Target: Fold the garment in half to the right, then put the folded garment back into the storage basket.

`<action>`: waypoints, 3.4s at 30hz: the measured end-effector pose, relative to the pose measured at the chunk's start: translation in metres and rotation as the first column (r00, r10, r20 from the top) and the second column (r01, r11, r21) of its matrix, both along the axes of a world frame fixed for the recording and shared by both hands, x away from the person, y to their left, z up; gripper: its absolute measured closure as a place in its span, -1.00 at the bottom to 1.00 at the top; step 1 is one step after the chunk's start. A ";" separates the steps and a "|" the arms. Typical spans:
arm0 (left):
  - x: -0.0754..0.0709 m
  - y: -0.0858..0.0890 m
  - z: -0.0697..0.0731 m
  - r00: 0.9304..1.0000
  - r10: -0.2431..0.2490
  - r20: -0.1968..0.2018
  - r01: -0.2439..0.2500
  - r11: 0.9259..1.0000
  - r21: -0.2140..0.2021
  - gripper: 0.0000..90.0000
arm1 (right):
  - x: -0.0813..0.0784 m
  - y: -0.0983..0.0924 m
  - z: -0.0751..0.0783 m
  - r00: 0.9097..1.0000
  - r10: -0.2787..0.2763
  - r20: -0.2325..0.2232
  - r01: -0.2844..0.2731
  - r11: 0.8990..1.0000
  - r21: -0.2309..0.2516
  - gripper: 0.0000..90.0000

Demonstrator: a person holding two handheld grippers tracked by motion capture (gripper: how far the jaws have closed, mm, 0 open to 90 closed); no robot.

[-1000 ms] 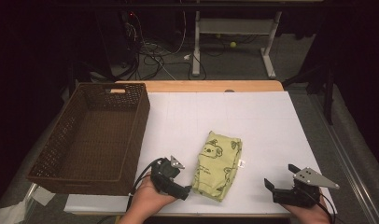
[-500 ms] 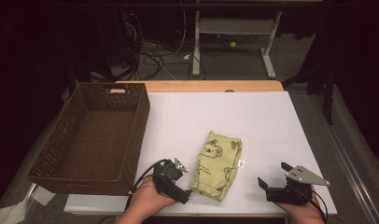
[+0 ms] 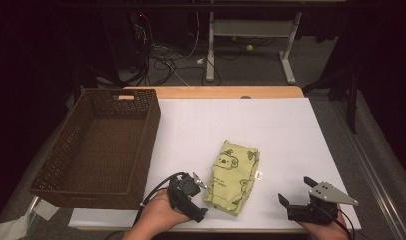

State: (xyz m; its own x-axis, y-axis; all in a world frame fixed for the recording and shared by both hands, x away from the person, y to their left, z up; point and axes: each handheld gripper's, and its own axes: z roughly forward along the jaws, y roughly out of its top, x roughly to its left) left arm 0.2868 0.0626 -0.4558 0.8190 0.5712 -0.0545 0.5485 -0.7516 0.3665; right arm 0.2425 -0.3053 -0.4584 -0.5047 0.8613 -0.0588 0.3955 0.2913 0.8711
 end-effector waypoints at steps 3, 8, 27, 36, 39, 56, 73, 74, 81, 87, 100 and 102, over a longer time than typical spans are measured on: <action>0.001 -0.002 0.002 1.000 -0.027 -0.011 0.027 1.000 0.012 -0.87 | 0.000 0.000 -0.001 1.000 -0.009 -0.014 0.009 1.000 0.006 -0.99; 0.003 -0.009 0.007 0.995 -0.093 -0.028 0.094 0.995 0.040 -0.65 | 0.002 0.000 -0.003 1.000 -0.005 -0.022 0.005 1.000 0.011 -0.99; 0.002 -0.047 0.016 0.976 -0.200 -0.085 0.208 0.973 0.103 -0.23 | 0.000 -0.001 0.002 1.000 -0.014 -0.013 0.014 1.000 0.020 -0.99; 0.008 -0.073 0.020 0.977 -0.178 -0.119 0.199 0.958 0.206 -0.22 | -0.001 -0.002 0.004 1.000 -0.009 -0.004 0.009 0.999 0.034 -0.99; 0.011 -0.078 0.021 0.975 -0.169 -0.144 0.200 0.951 0.236 -0.19 | -0.002 -0.002 0.006 1.000 -0.014 -0.001 0.014 0.999 0.033 -0.99; 0.019 -0.083 0.024 0.966 -0.196 -0.171 0.234 0.942 0.242 0.43 | 0.001 0.001 0.003 1.000 -0.016 -0.016 0.016 0.999 0.030 -0.99; 0.014 -0.077 0.029 0.966 -0.217 -0.142 0.246 0.938 0.245 0.66 | 0.001 0.000 0.001 1.000 0.001 -0.015 0.000 0.999 0.038 -0.99; 0.013 -0.075 0.029 0.964 -0.222 -0.143 0.252 0.938 0.240 0.66 | 0.001 0.001 0.001 1.000 0.000 -0.014 0.001 0.999 0.034 -0.99; 0.009 -0.061 0.031 0.961 -0.227 -0.155 0.256 0.946 0.201 0.65 | 0.001 0.003 0.000 1.000 0.000 -0.021 0.001 1.000 0.030 -0.99; 0.007 -0.053 0.031 0.960 -0.233 -0.154 0.260 0.947 0.188 0.65 | 0.002 0.003 -0.001 1.000 0.000 -0.023 0.001 1.000 0.027 -0.99; 0.002 -0.057 0.026 0.955 -0.256 -0.151 0.281 0.944 0.172 0.65 | 0.010 0.013 -0.002 0.999 0.007 -0.031 -0.006 1.000 0.026 -0.99; 0.002 -0.057 0.025 0.953 -0.257 -0.160 0.284 0.943 0.174 0.65 | 0.013 0.016 -0.001 1.000 0.009 -0.027 -0.008 0.999 0.036 -0.99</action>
